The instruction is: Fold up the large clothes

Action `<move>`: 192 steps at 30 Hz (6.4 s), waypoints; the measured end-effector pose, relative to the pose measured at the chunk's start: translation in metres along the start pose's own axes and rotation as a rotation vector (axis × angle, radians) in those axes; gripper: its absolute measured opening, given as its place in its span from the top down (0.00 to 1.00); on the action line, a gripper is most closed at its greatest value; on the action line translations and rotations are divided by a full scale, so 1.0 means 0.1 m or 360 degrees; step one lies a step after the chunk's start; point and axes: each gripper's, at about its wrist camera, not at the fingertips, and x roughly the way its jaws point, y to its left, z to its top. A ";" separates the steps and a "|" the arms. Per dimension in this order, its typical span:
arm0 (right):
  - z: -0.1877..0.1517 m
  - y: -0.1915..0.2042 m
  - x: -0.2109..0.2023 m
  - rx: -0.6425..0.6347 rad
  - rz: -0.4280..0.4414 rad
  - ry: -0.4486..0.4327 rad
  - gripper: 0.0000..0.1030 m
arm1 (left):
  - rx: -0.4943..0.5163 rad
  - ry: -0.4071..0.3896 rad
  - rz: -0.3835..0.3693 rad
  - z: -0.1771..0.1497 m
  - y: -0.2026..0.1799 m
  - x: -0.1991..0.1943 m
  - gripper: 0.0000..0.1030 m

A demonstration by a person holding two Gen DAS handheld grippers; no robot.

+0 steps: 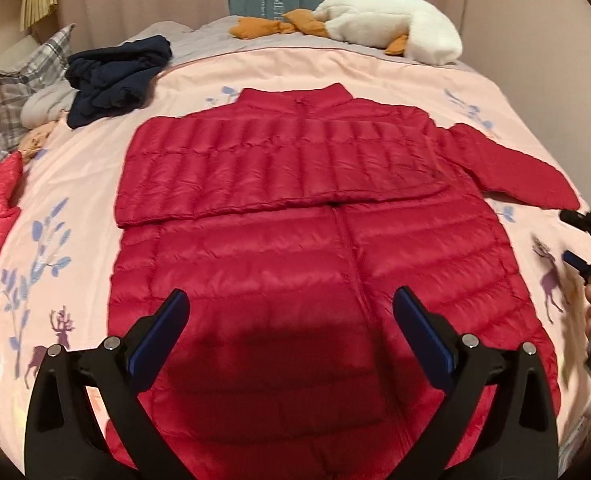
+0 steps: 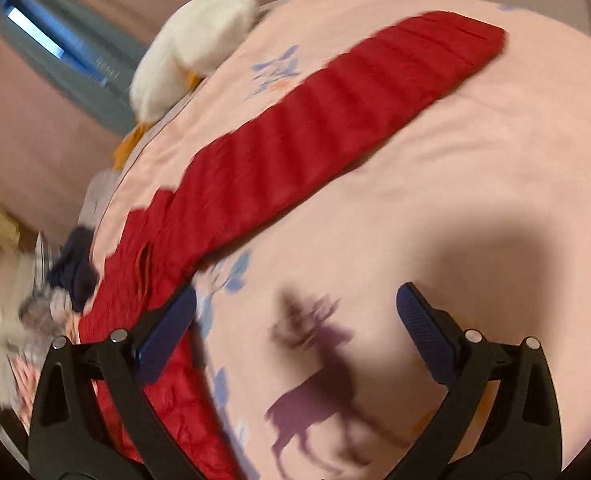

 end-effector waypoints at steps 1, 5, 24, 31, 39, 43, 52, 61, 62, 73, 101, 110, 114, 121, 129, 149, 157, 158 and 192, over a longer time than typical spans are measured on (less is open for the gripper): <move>0.08 -0.10 0.01 0.0066 0.0025 -0.0017 0.02 | -0.0004 0.0006 -0.0004 -0.02 0.00 0.00 0.01; 0.34 -0.34 0.08 0.0238 0.0107 -0.0068 0.02 | -0.0016 0.0043 -0.0014 -0.08 0.03 0.03 0.01; 1.22 -0.81 0.44 0.0575 0.0230 -0.0372 0.10 | -0.0186 0.0198 0.0094 -0.07 0.35 0.12 0.01; 1.20 -0.96 0.42 0.0623 0.0048 -0.0311 0.87 | -0.0210 0.0197 0.0060 -0.05 0.31 0.06 0.01; 1.21 0.29 -0.09 -0.0133 0.0027 -0.0516 0.93 | -0.0394 0.0283 -0.0105 -0.15 0.47 0.11 0.01; 0.85 1.27 -0.23 -0.0699 0.0107 -0.0526 0.93 | -0.0427 0.0298 -0.0123 -0.20 0.46 0.12 0.01; -0.81 2.63 0.22 -0.1745 0.0158 -0.0278 0.67 | -0.0618 0.0304 -0.0343 -0.24 0.65 0.11 0.01; -1.36 2.53 0.46 -0.1845 0.0180 -0.0035 0.32 | -0.0801 0.0297 -0.0547 -0.21 0.92 0.24 0.01; -1.33 2.47 0.39 -0.1793 0.0199 -0.0039 0.31 | -0.0817 0.0292 -0.0586 -0.17 0.92 0.28 0.01; -1.22 1.84 -0.22 -0.1339 0.0323 -0.0062 0.24 | -0.0724 0.0197 -0.0764 0.74 0.47 0.81 0.02; -1.21 1.44 -0.46 -0.1161 0.0283 -0.0043 0.24 | -0.0661 -0.0310 -0.0261 1.41 1.10 0.02 0.98; -1.28 1.50 -0.39 -0.1159 0.0284 0.0012 0.22 | -0.0803 -0.0034 -0.0124 0.91 1.67 0.47 0.93; -1.29 1.52 -0.35 -0.1157 0.0265 0.0025 0.21 | -0.0802 -0.0020 -0.0239 0.85 1.60 0.57 0.38; -1.37 1.57 -0.27 -0.1190 0.0242 0.0063 0.21 | -0.0690 0.0053 -0.0293 1.03 1.29 0.92 0.38; -1.36 1.53 -0.27 -0.1194 0.0209 0.0062 0.21 | -0.0599 0.0208 -0.0170 0.97 1.20 1.34 0.89; -1.19 1.63 -0.14 -0.1172 0.0227 0.0052 0.18 | -0.0514 0.0025 0.0137 0.79 1.56 0.75 0.41; -0.66 2.00 0.33 -0.1143 0.0159 0.0010 0.18 | -0.0282 -0.0051 0.0018 0.98 1.13 0.67 0.41; -0.59 2.08 0.43 -0.1153 0.0158 0.0018 0.18 | -0.0259 -0.0045 0.0015 1.00 1.08 0.70 0.41; -1.02 2.79 1.67 -0.1467 0.0009 0.0256 0.11 | -0.0054 0.0088 0.0078 0.87 0.74 1.27 0.37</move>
